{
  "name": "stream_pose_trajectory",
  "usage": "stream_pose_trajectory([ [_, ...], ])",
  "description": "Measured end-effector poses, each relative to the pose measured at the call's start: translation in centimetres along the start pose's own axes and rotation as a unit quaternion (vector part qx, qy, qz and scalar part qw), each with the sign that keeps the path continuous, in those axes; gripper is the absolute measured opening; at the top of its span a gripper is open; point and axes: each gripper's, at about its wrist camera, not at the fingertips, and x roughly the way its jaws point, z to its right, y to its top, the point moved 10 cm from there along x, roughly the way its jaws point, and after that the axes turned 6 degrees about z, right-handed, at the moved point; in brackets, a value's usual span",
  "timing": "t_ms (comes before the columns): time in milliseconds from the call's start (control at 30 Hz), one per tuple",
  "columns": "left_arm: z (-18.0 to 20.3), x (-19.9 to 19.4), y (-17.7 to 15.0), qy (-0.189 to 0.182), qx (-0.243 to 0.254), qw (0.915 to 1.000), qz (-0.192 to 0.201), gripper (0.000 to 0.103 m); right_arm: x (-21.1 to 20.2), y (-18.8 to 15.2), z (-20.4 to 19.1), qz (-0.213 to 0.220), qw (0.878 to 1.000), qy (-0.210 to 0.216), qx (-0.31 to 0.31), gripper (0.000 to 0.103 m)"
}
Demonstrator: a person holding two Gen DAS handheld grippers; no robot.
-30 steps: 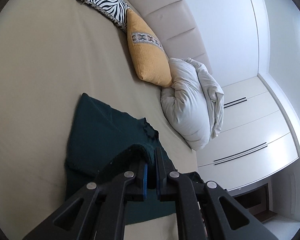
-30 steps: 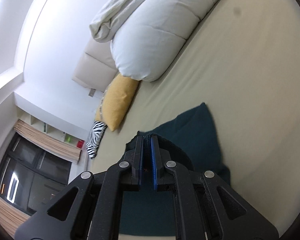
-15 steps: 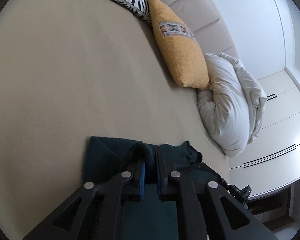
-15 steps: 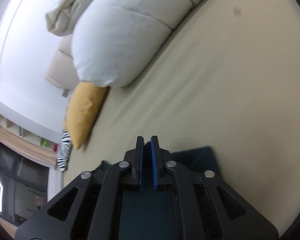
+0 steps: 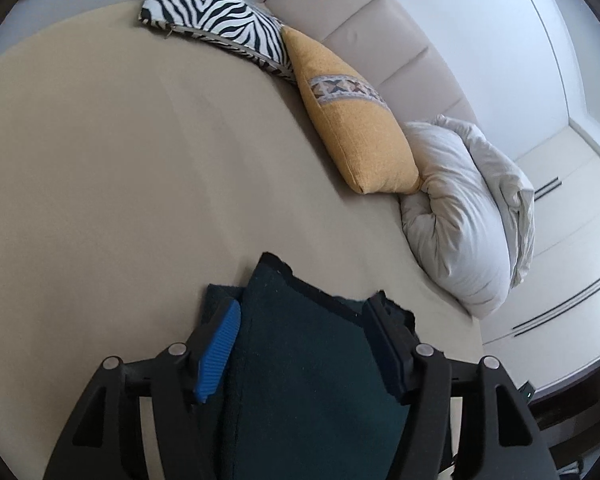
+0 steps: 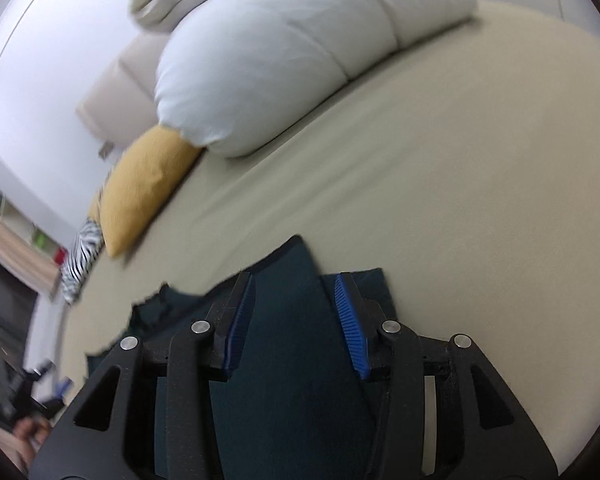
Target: Fold small clothes
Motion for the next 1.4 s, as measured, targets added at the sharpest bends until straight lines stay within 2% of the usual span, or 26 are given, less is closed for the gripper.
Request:
stream_pose_trajectory([
  [100,1.1,-0.2,-2.4,0.0,0.036,0.9993,-0.011,0.065,1.2,-0.7,-1.1,-0.014,0.998,-0.023,-0.053,0.041],
  [200,1.5,0.4,-4.4,0.001,0.056,0.9982,-0.021,0.065,3.3,-2.3,-0.7,-0.051,0.992,-0.062,-0.098,0.041],
  [267,1.3,1.0,-5.7,0.007,0.068,0.9973,-0.028,0.065,3.9,-4.0,0.4,-0.076,0.987,-0.08,-0.119,0.034],
  [300,1.0,1.2,-6.1,0.012,0.072,0.9969,-0.029,0.065,3.9,-4.1,0.4,-0.067,0.986,-0.081,-0.129,0.031],
  [333,0.5,1.6,-6.6,0.02,0.075,0.9965,-0.031,0.065,3.7,-4.1,0.5,-0.06,0.985,-0.085,-0.136,0.016],
  [367,0.1,1.7,-6.8,0.022,0.073,0.9966,-0.031,0.065,3.6,-4.2,0.7,-0.06,0.985,-0.087,-0.136,0.006],
  [500,-0.1,1.3,-6.9,0.016,0.075,0.9969,-0.02,0.064,2.6,-3.4,1.3,-0.046,0.988,-0.088,-0.122,0.005],
  [633,0.1,1.6,-7.0,0.025,0.093,0.9952,-0.019,0.064,1.2,-2.8,2.2,-0.02,0.992,-0.087,-0.09,0.004],
  [767,0.1,1.8,-7.2,0.03,0.104,0.994,-0.018,0.064,2.6,-4.0,4.4,-0.035,0.994,-0.081,-0.058,0.004],
  [833,0.2,1.3,-7.1,0.034,0.103,0.9939,-0.017,0.064,2.2,-3.8,4.1,-0.034,0.995,-0.075,-0.051,0.011],
  [933,1.5,0.0,-6.6,0.049,0.131,0.9902,0.007,0.064,0.2,-3.1,3.2,-0.024,0.993,-0.098,-0.066,0.018],
  [1000,3.1,-0.2,-6.5,0.052,0.163,0.9849,0.023,0.064,-1.9,-2.4,1.1,0.006,0.995,-0.074,-0.064,0.019],
  [1067,4.7,0.8,-7.2,0.051,0.192,0.98,0.021,0.064,-2.6,-3.3,-2.2,-0.002,0.999,-0.012,-0.045,0.026],
  [1133,4.8,2.9,-8.3,0.063,0.204,0.977,0.007,0.064,-1.9,-6.4,-7.1,-0.056,0.995,0.068,-0.048,0.035],
  [1167,4.1,3.9,-8.7,0.08,0.215,0.9734,0.002,0.064,-1.2,-8.9,-10.1,-0.096,0.987,0.118,-0.058,0.035],
  [1233,2.5,4.8,-9.6,0.096,0.219,0.971,-0.009,0.047,0.1,-13.0,-13.2,-0.156,0.97,0.178,-0.056,0.034],
  [1267,2.2,4.4,-9.6,0.093,0.23,0.9687,0.002,0.045,1.2,-15.0,-13.8,-0.182,0.964,0.187,-0.053,0.033],
  [1300,2.0,4.0,-9.7,0.094,0.242,0.9658,0.003,0.045,2.0,-16.2,-13.4,-0.189,0.964,0.18,-0.052,0.032],
  [1400,0.9,2.7,-9.7,0.095,0.254,0.9624,0.002,0.043,1.7,-15.4,-10.9,-0.157,0.966,0.204,-0.008,0.018],
])
